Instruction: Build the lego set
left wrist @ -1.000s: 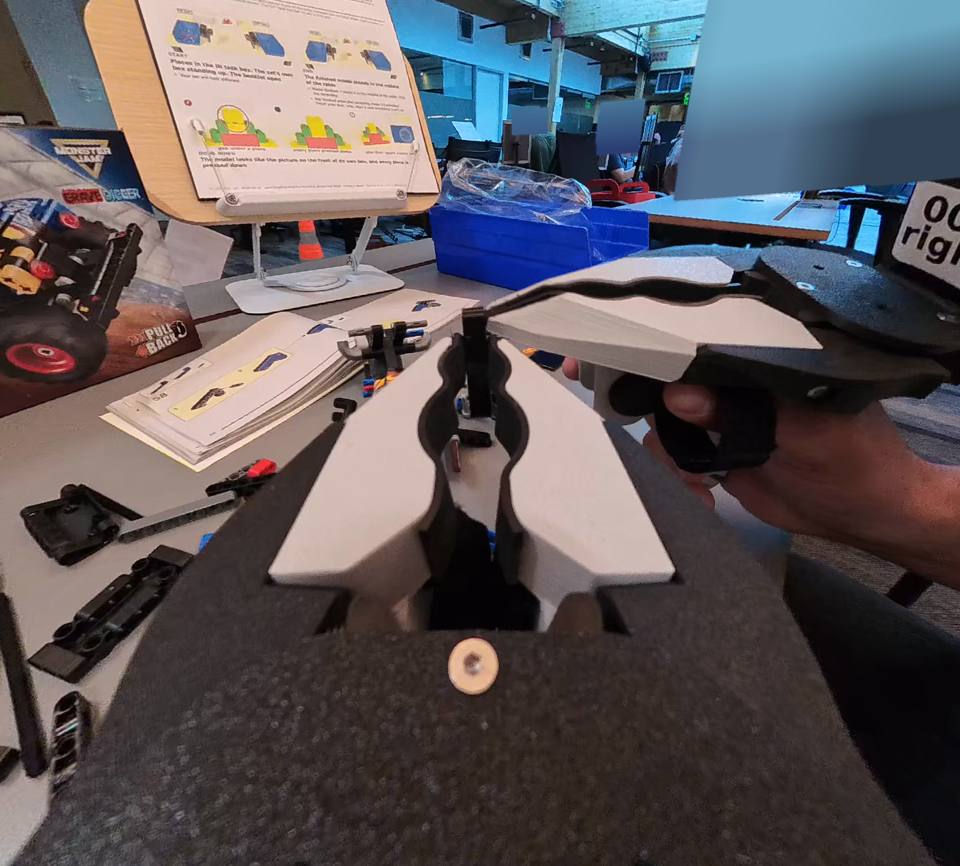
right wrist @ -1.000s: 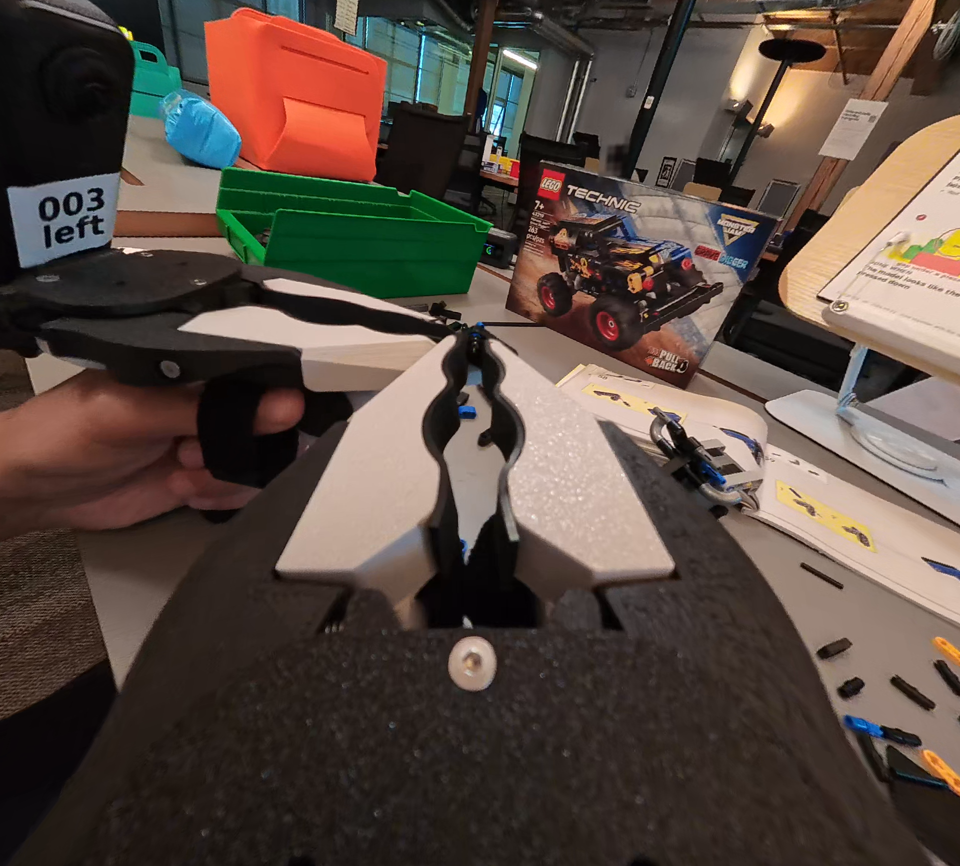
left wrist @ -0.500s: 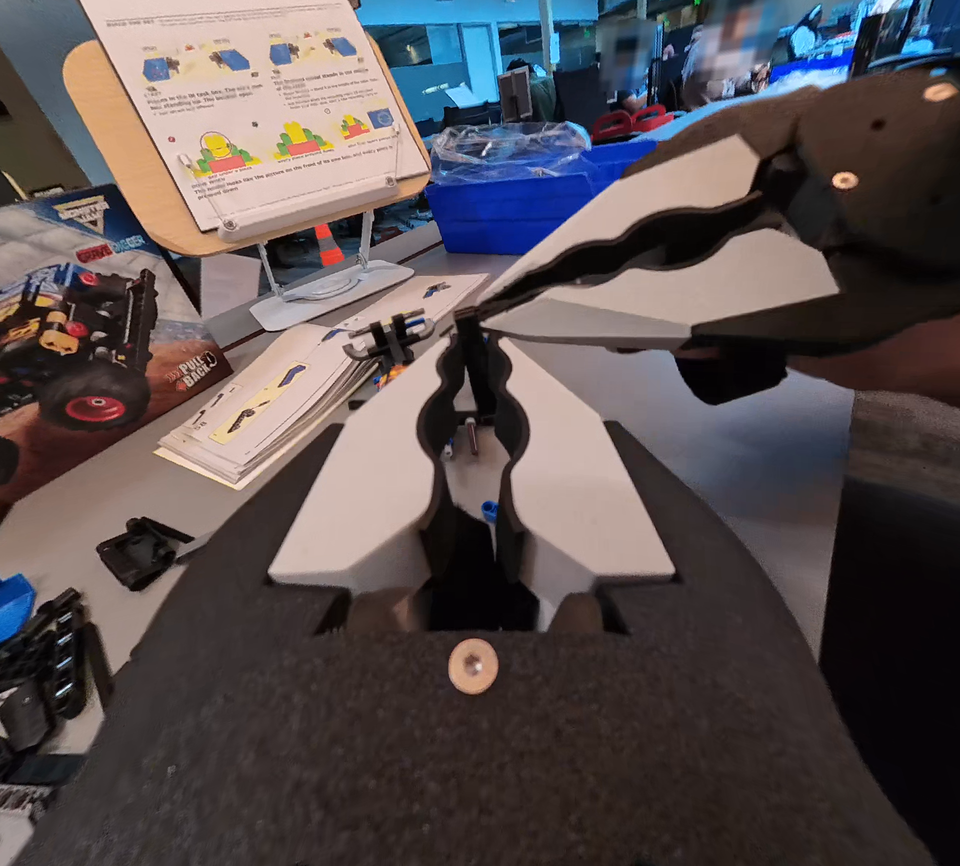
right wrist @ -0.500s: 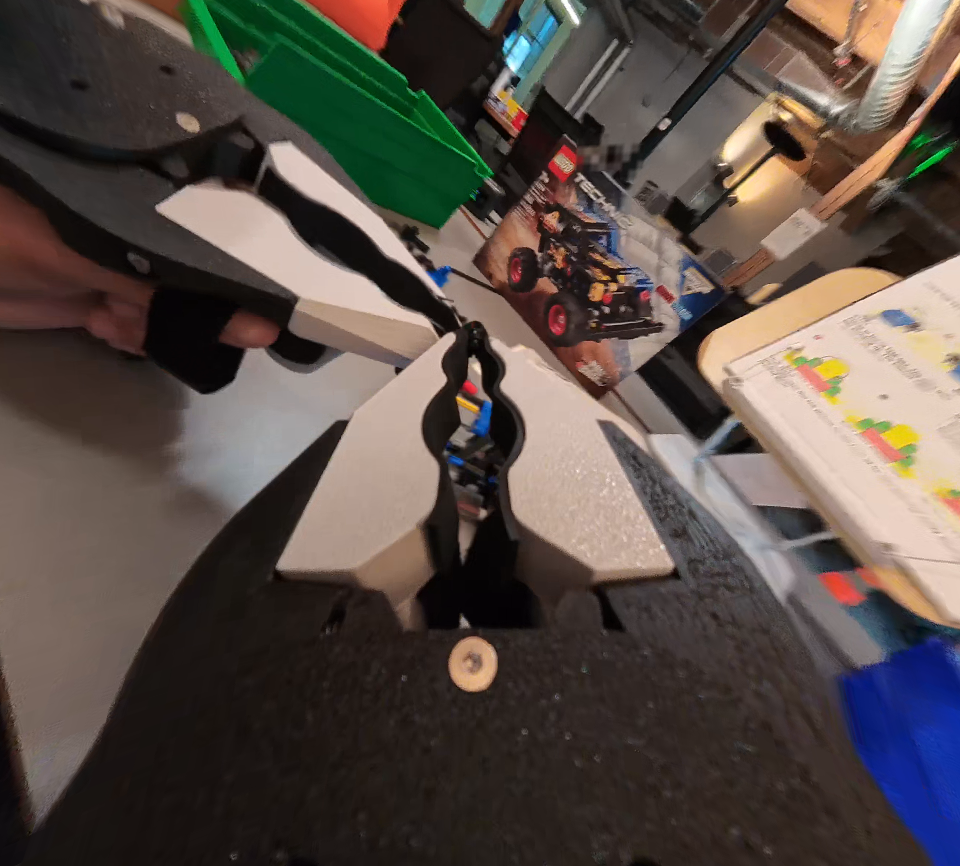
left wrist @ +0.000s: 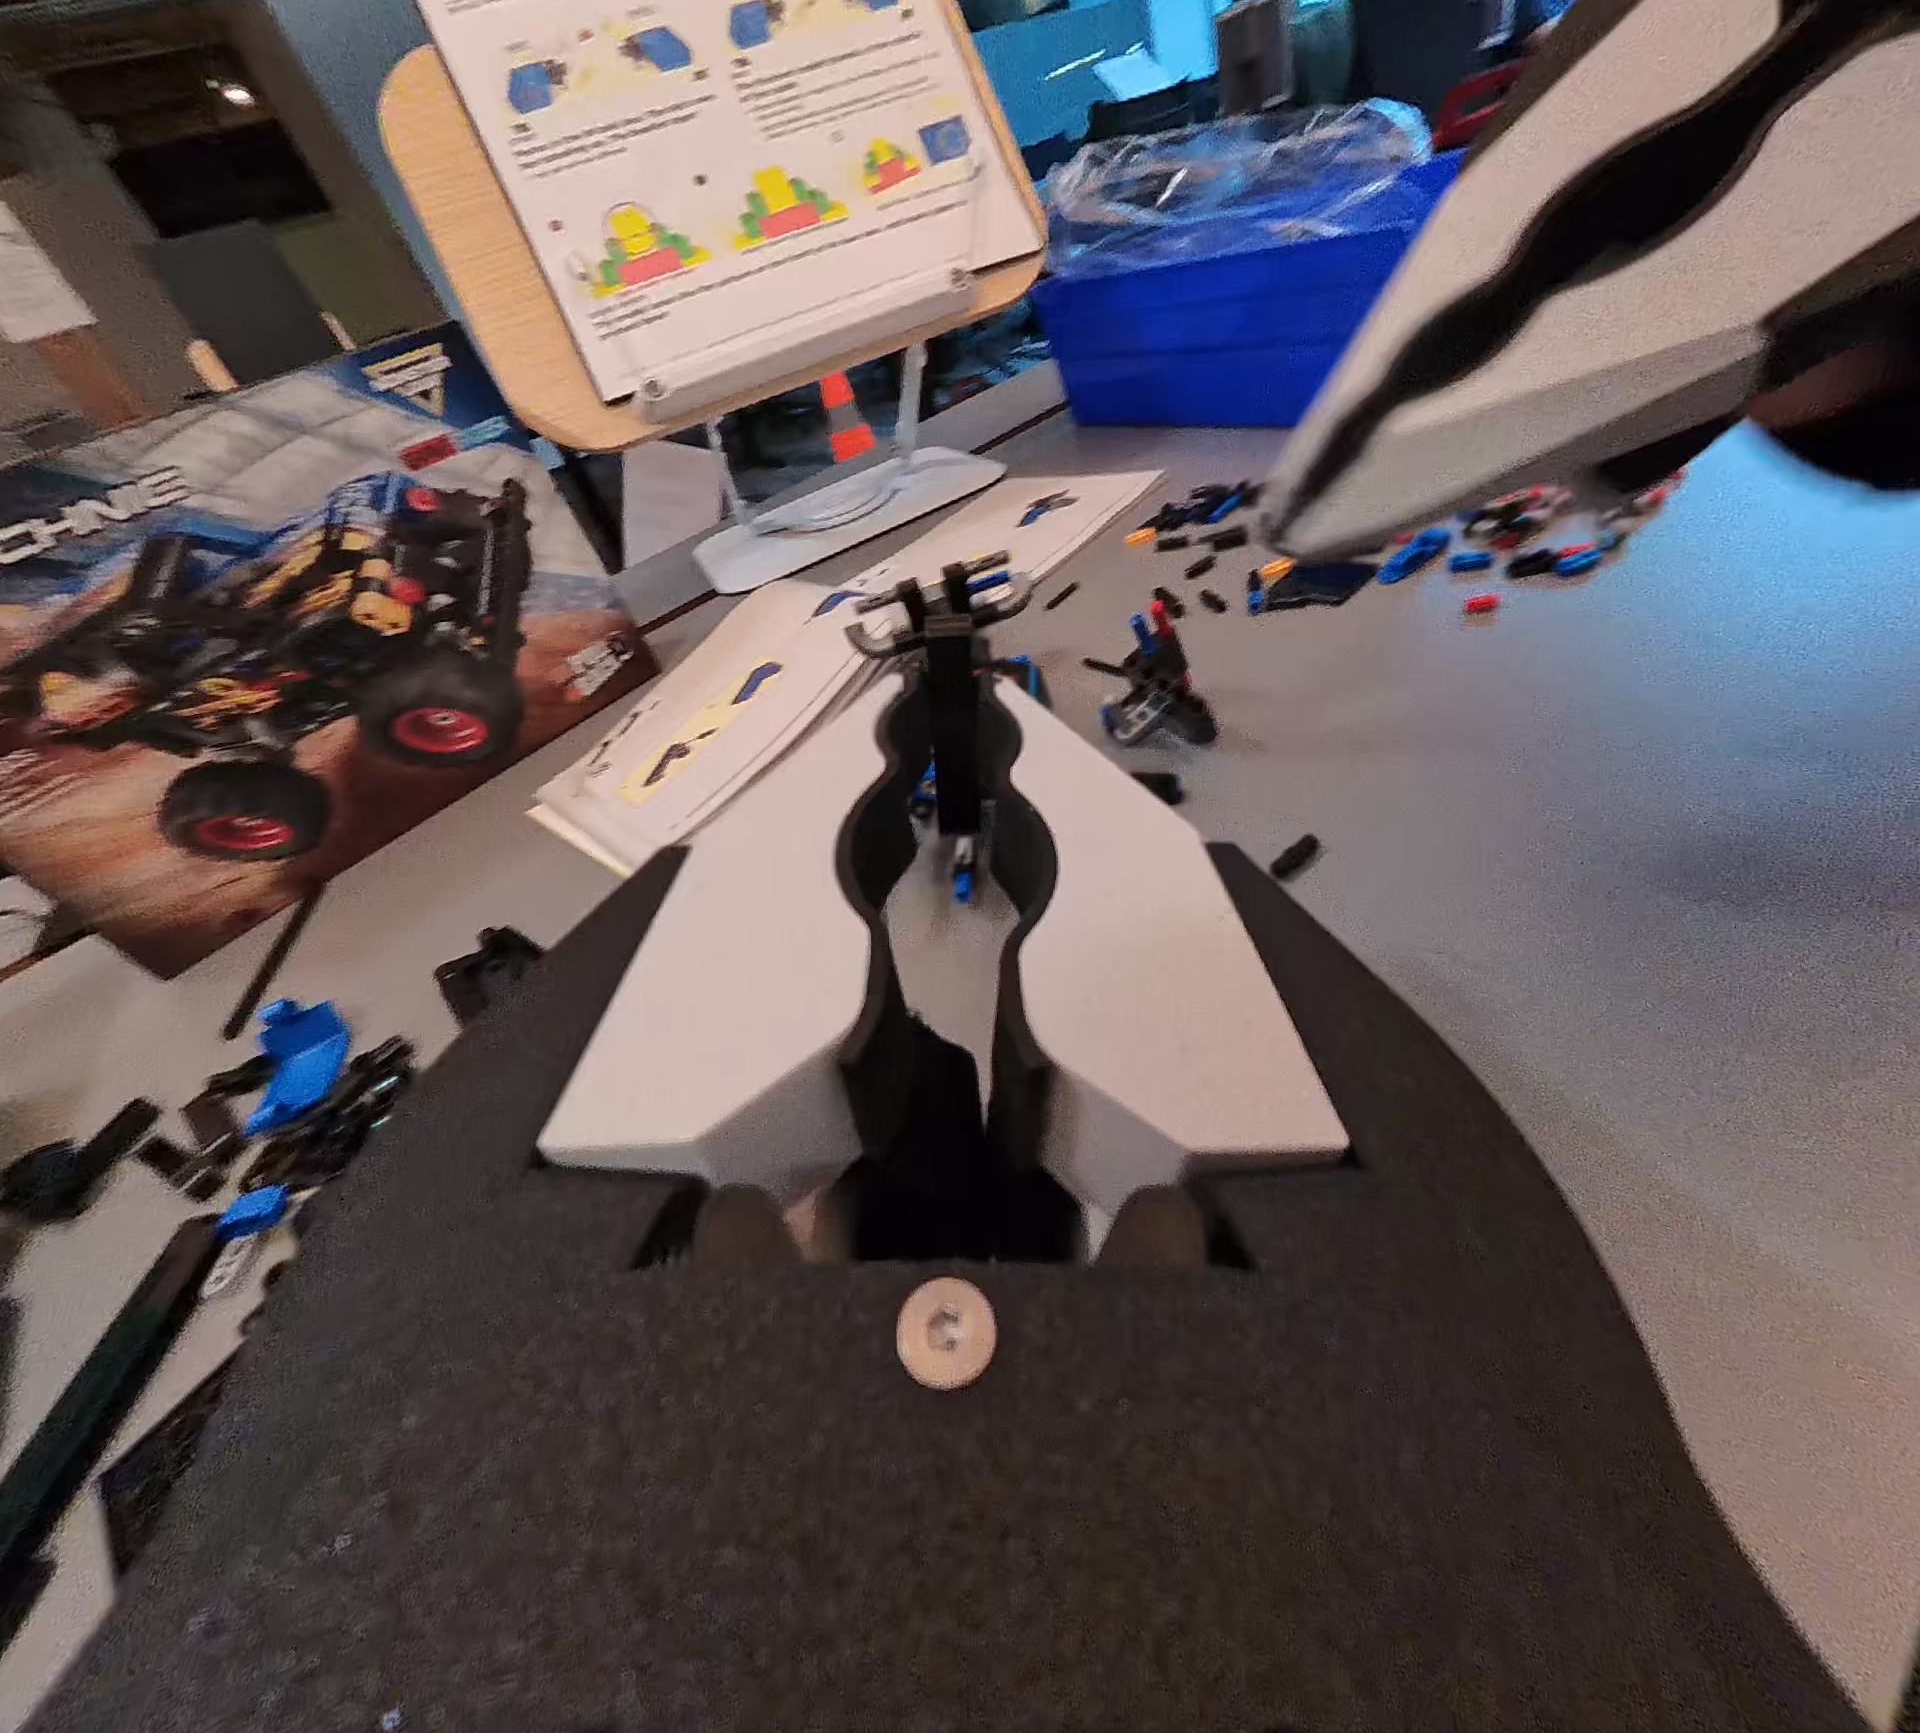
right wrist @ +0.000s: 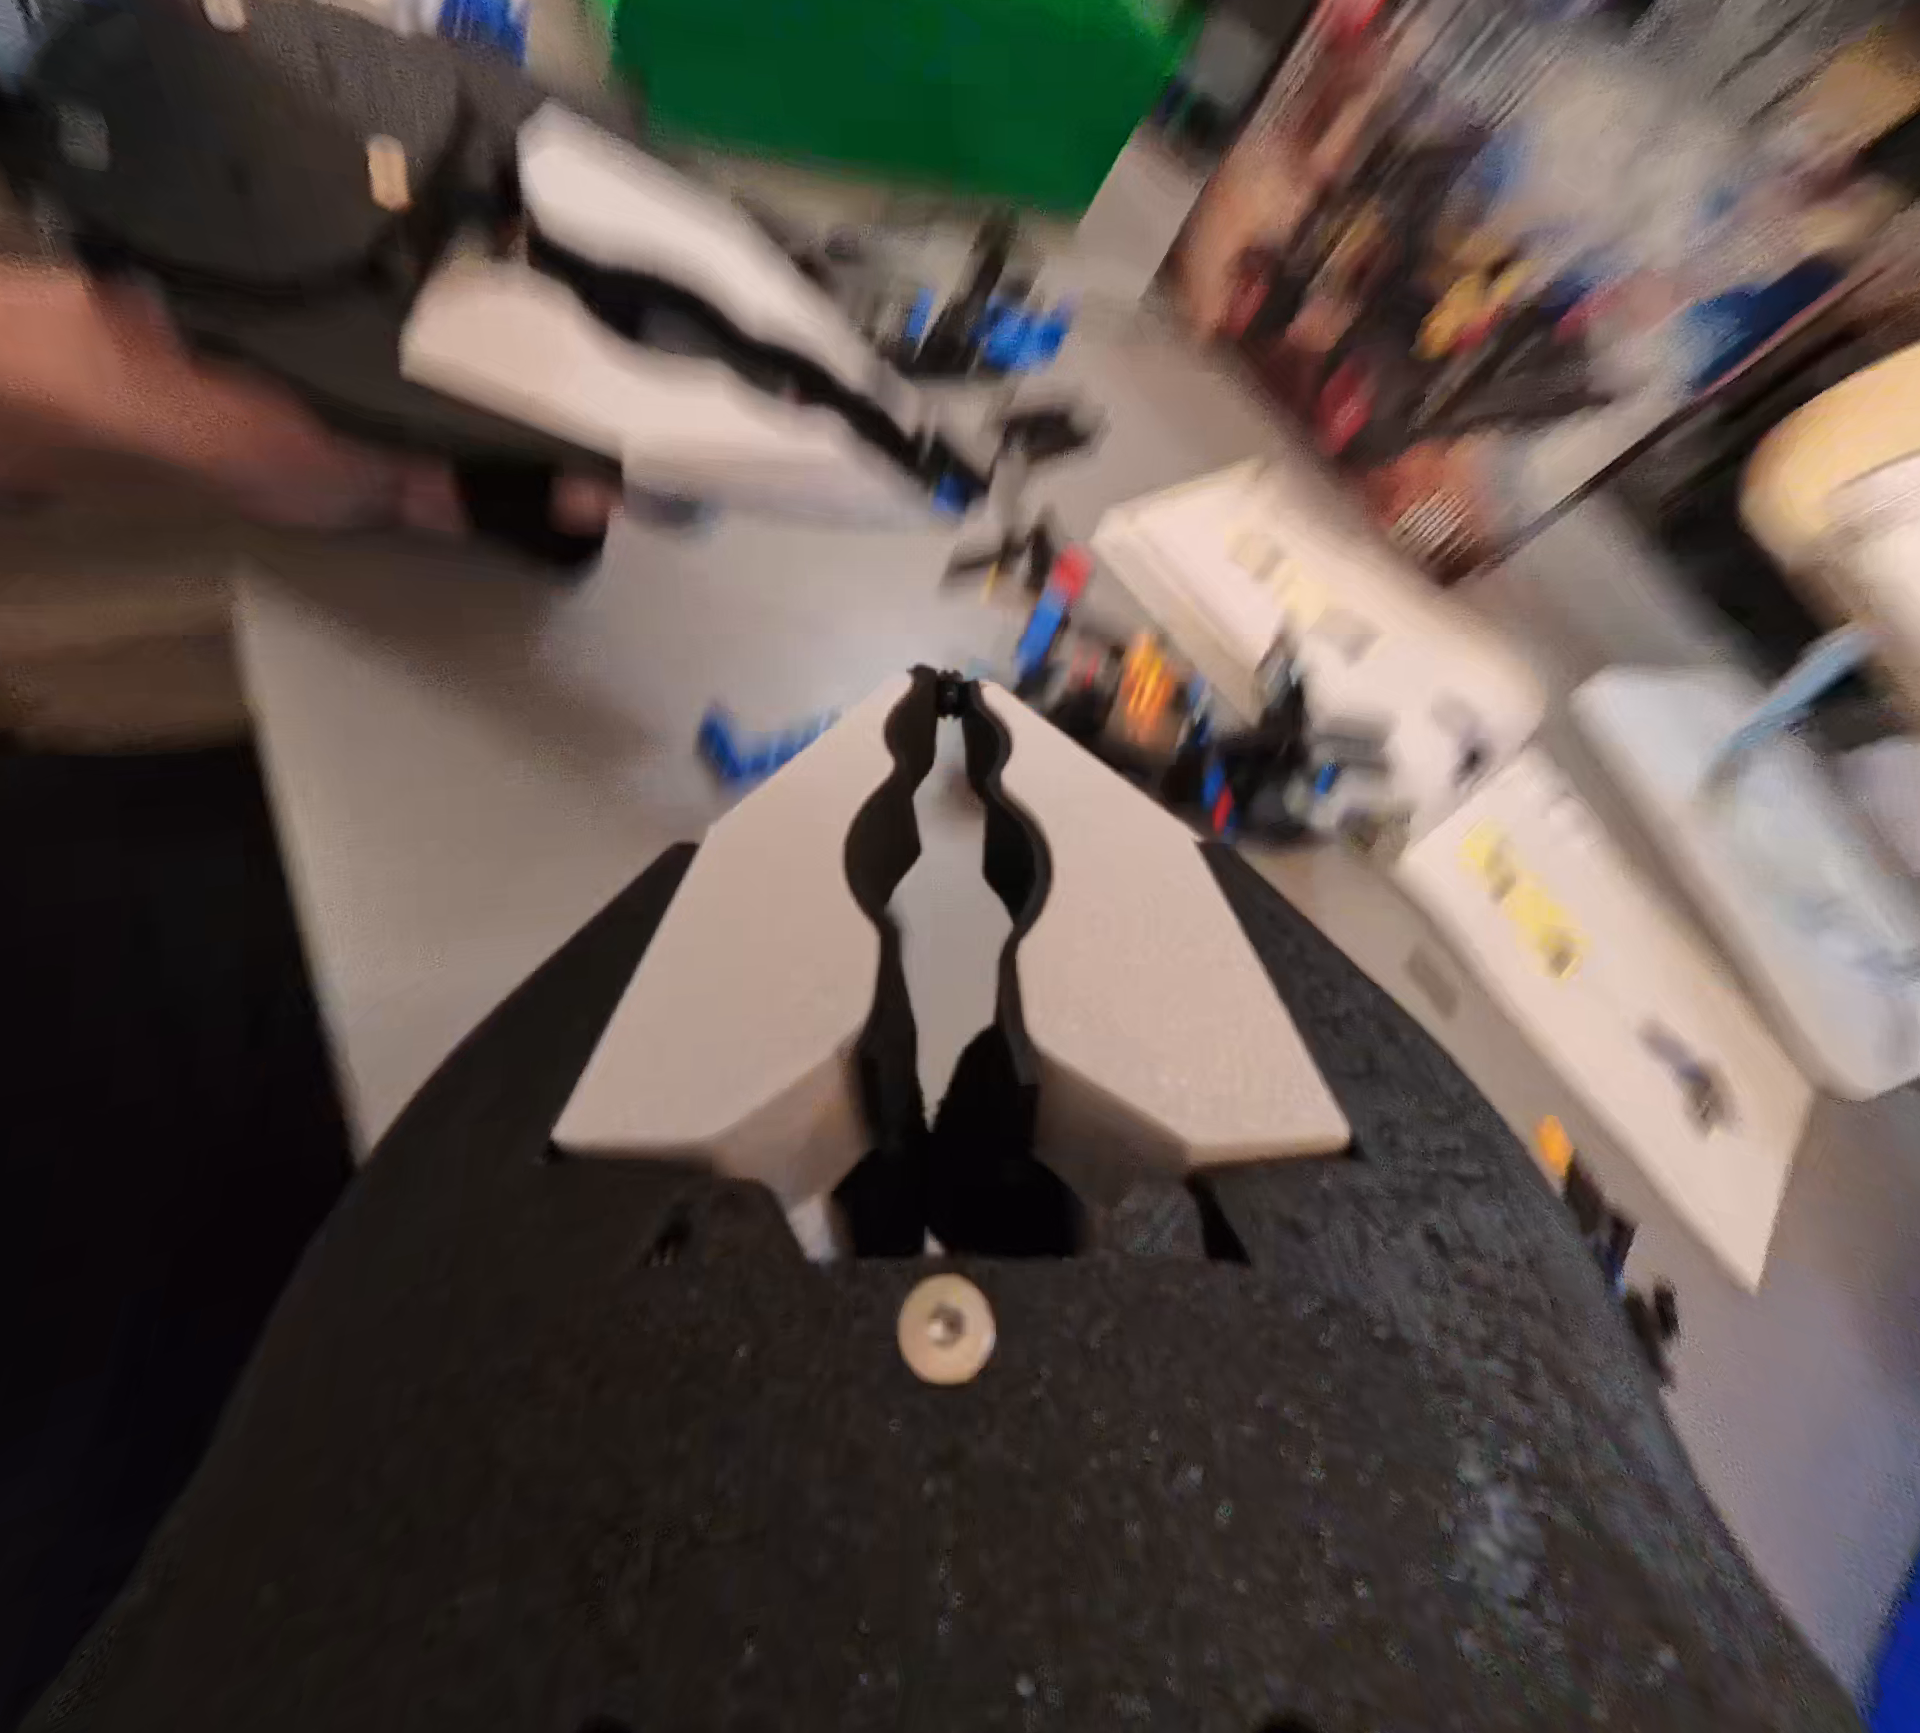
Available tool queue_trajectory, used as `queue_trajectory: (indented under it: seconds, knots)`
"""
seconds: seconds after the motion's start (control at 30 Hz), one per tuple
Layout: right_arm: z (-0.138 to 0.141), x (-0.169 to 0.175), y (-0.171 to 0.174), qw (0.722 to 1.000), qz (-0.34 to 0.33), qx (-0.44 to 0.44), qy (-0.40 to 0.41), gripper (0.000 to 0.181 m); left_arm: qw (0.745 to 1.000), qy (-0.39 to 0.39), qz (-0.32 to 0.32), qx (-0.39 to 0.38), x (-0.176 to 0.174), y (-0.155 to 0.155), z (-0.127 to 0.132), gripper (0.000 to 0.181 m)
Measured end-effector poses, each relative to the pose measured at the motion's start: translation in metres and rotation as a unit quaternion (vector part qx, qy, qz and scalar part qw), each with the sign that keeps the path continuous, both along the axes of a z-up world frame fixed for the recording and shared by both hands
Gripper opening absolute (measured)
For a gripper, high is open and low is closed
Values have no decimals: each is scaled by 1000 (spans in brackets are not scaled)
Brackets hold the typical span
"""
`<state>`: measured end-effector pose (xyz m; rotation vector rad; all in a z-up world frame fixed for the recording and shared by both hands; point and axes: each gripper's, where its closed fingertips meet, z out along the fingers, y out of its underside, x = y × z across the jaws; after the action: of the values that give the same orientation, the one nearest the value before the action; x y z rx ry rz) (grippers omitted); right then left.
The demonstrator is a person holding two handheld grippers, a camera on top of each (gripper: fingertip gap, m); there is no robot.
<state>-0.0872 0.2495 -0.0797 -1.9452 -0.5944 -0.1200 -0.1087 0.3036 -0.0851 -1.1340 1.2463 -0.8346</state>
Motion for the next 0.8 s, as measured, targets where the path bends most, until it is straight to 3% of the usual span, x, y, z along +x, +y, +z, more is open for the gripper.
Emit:
queue_trajectory:
  seconds: [0.07,0.13,0.23,0.37,0.8]
  knots:
    - [-28,34,-30,985,26,-168,-35,4,1000,13,15,18,1,2,-4,6]
    - [-46,55,-60,956,86,-274,-54,4,998,24,23,45,3,0,-7,6]
    - [-70,86,-83,917,108,-380,-59,3,996,31,25,74,4,-4,-9,6]
    - [-91,103,-99,891,121,-425,-103,4,997,28,24,62,3,-1,-9,6]
    - [-109,109,-106,881,118,-437,-135,4,997,31,19,66,4,-3,-10,6]
